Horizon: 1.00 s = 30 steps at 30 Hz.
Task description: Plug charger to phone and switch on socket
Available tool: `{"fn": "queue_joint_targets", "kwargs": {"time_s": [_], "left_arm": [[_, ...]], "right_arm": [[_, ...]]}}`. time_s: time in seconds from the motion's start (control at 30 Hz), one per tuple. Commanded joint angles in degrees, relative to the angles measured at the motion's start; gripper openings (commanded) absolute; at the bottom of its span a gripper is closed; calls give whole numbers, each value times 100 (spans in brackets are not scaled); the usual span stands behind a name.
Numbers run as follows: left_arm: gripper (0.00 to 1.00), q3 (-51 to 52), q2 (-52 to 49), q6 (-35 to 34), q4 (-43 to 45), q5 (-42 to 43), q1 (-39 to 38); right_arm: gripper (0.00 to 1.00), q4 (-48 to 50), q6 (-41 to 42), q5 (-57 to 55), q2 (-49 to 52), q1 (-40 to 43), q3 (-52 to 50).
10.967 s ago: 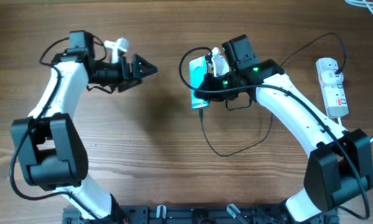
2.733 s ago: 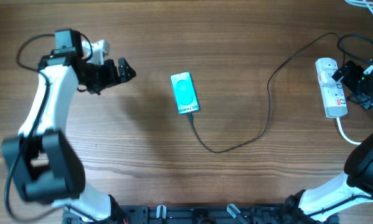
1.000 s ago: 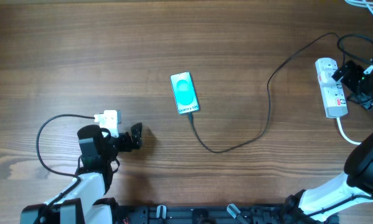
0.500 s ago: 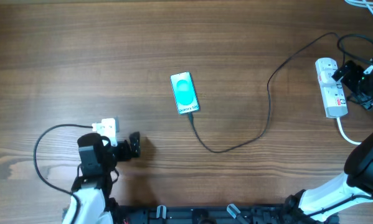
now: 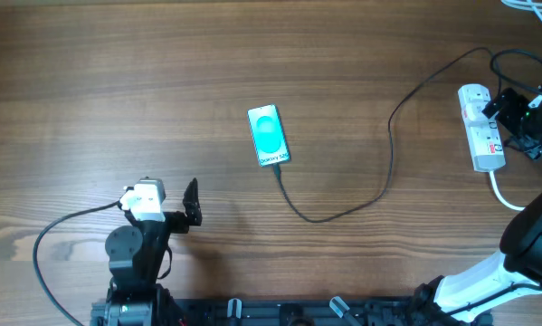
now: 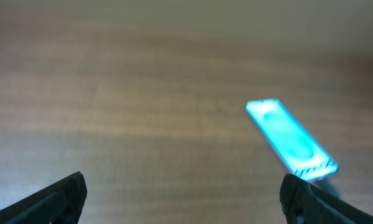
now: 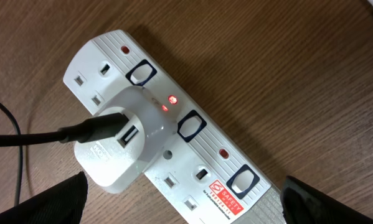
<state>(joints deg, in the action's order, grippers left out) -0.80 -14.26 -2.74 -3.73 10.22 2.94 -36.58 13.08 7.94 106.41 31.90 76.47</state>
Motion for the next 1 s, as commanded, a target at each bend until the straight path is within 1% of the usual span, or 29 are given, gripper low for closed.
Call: {"fn": "queue_joint_targets", "kwargs": {"time_s": [0.0,0.13,0.97], "left_arm": [[100,50,695,-70,-28,-118,-33],[100,48,1410,-70,-22,-116,-33],[100,48,1392,-72,4,-111,-122]], "right_arm": [[100,13,-105,66,-55,-7,-15],[100,13,-107,68,-55,-7,-15],[100,13,-107,68,-55,-7,-15]]}}
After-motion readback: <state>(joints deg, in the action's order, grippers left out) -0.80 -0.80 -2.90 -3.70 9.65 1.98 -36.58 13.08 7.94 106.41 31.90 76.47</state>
